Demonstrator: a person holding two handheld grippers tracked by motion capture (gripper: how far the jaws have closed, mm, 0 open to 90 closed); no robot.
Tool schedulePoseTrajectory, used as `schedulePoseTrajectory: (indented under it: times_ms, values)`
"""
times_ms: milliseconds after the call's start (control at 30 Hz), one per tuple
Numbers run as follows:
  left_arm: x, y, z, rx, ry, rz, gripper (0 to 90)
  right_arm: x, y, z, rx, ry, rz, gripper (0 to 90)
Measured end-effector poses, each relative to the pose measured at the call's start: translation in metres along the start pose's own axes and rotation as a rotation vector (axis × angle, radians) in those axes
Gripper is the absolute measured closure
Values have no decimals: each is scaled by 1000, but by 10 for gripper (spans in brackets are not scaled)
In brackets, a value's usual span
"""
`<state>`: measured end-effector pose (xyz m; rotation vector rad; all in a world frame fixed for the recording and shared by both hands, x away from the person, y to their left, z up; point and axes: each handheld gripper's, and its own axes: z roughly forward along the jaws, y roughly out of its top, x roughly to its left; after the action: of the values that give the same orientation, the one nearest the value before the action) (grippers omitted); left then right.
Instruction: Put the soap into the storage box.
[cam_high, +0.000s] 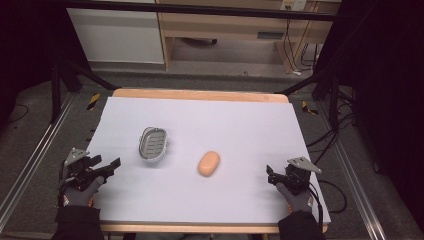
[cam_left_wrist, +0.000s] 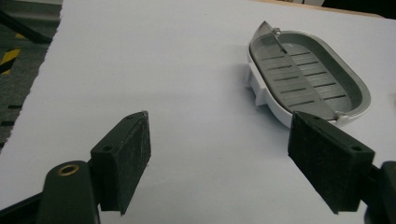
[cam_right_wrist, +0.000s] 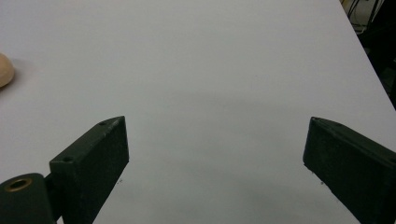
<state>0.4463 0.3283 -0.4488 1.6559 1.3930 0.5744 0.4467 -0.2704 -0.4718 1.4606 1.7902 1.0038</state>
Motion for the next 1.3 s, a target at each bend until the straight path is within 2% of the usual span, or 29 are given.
schedulePoseTrajectory:
  times_ms: [233,400,600,733,867,1300]
  values:
    - [-11,2,4,26,-25,23,205,-3,0,0,-5,1,3,67]
    - [-16,3,3,23,-32,32,205,-1,-1,0,2,10,-4,68]
    - [-24,7,6,24,-42,39,202,0,-2,-1,-23,32,-10,57]
    - [-28,9,7,29,-46,53,200,1,-2,-1,-23,30,-22,57]
    - [-32,10,8,35,-51,64,198,2,-2,-1,-15,42,-12,55]
    - [-53,14,9,39,-84,109,191,2,-1,-2,-24,38,-21,53]
